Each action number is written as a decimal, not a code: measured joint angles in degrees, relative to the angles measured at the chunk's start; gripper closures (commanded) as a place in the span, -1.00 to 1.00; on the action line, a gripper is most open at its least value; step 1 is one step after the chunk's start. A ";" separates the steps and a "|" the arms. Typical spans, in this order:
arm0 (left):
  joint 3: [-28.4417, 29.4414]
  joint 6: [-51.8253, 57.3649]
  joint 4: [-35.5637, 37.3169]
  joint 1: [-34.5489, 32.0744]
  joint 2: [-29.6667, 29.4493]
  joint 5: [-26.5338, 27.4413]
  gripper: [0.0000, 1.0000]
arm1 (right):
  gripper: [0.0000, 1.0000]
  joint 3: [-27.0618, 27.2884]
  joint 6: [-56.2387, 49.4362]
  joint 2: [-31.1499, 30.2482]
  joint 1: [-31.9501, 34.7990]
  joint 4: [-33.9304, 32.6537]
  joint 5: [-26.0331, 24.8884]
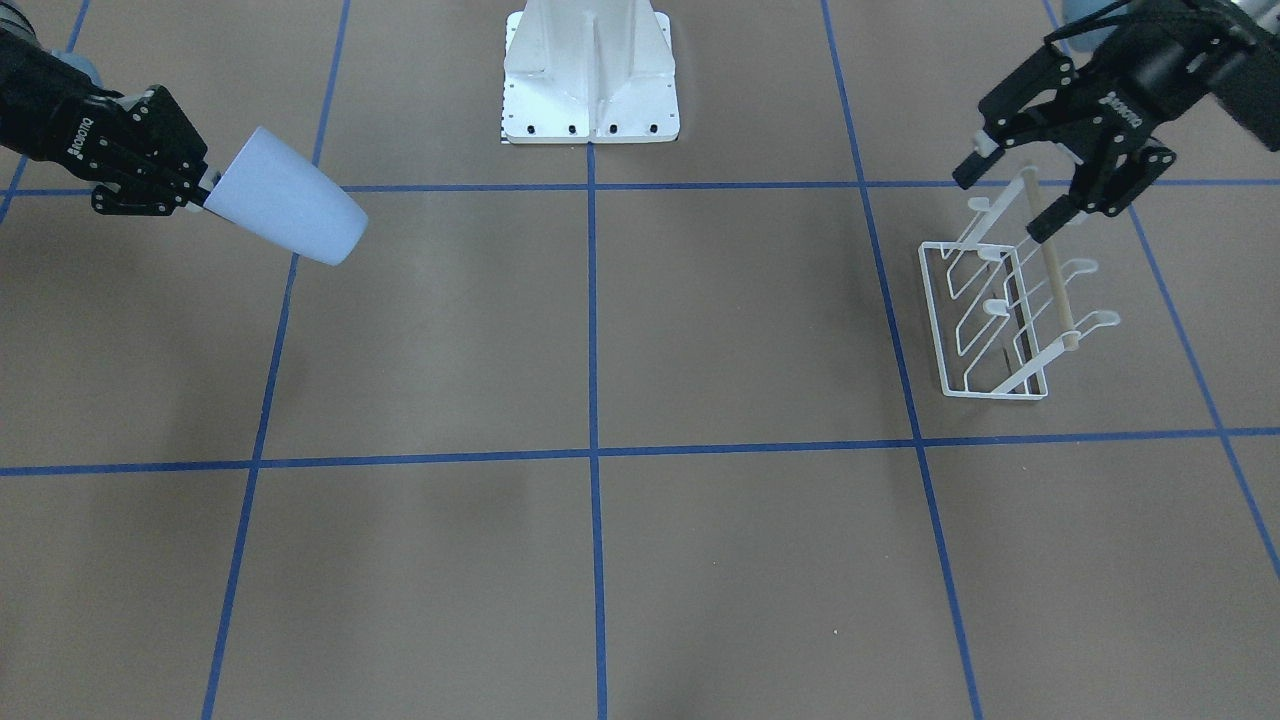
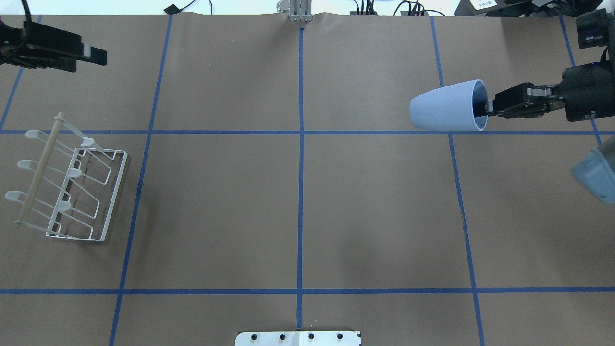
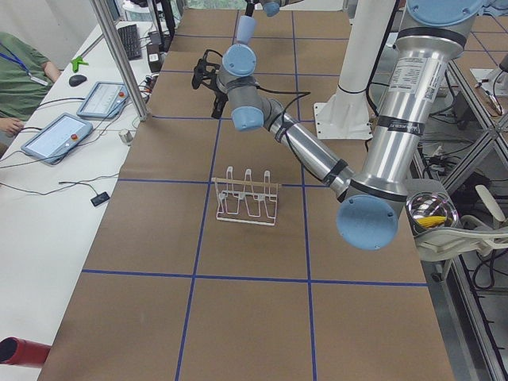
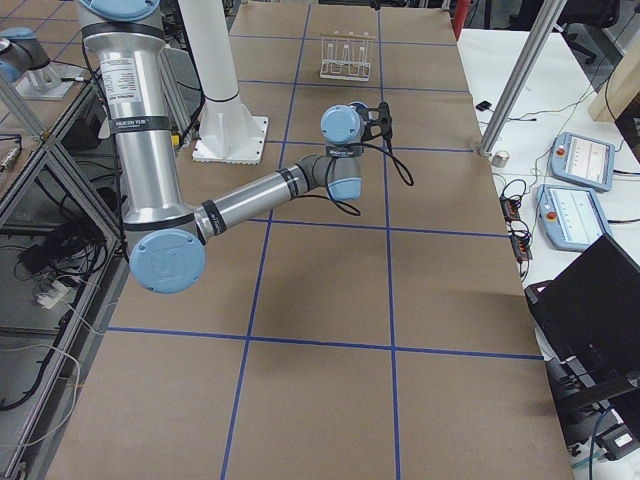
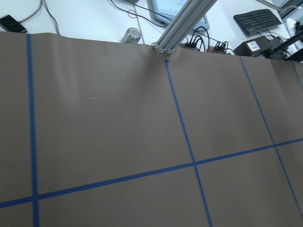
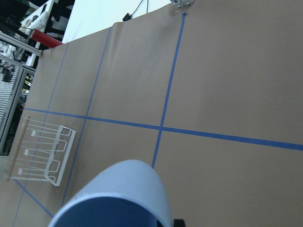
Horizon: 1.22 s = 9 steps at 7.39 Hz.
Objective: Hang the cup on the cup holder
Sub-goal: 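Lift the cup with the right gripper and tip it sideways toward the center, then carry the cup toward the left gripper while the left arm reaches in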
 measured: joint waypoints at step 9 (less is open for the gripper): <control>0.34 -41.19 -19.44 36.82 -14.47 42.04 -0.97 | 1.00 0.60 19.06 0.51 -17.10 27.96 -22.29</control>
